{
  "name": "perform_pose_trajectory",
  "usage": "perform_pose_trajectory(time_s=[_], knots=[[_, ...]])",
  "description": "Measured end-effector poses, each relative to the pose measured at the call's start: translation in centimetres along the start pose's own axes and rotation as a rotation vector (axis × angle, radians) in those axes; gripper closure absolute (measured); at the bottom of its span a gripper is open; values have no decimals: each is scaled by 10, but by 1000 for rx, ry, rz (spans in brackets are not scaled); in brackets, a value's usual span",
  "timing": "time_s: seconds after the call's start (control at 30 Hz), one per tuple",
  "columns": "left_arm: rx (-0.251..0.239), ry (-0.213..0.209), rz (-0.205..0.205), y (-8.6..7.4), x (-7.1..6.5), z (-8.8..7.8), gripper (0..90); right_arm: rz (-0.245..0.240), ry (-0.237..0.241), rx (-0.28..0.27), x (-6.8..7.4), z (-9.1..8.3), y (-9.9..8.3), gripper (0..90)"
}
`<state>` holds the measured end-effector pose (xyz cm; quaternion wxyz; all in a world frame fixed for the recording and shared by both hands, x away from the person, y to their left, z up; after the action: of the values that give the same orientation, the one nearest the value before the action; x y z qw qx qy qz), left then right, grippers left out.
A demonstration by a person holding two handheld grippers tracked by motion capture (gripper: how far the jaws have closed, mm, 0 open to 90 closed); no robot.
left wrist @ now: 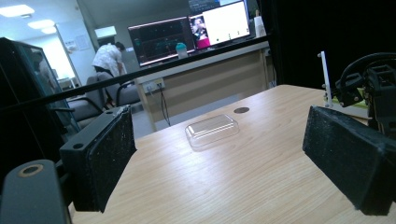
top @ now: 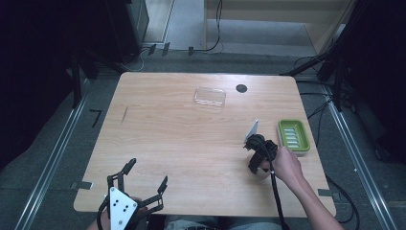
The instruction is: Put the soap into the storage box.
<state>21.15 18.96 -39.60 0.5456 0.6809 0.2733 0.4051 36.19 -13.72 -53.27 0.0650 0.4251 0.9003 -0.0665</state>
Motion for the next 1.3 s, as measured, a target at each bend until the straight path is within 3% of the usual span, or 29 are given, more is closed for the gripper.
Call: perform_pose_trajectory(time_s=[1.3], knots=[[-3, 0, 0, 0, 0, 0, 99, 61, 9, -11, -28, -15, -25, 332]])
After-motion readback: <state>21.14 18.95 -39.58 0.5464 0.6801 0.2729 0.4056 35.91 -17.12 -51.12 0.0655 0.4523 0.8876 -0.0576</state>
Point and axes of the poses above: each handheld gripper's, and its own axes: z roughly forward along the jaws, y roughly out of its top, x roughly to its left, the point moved 7 cm from there along z, roughly forward along the jaws, and after that the axes turned 10 degrees about -y, right-handed, at the moved point
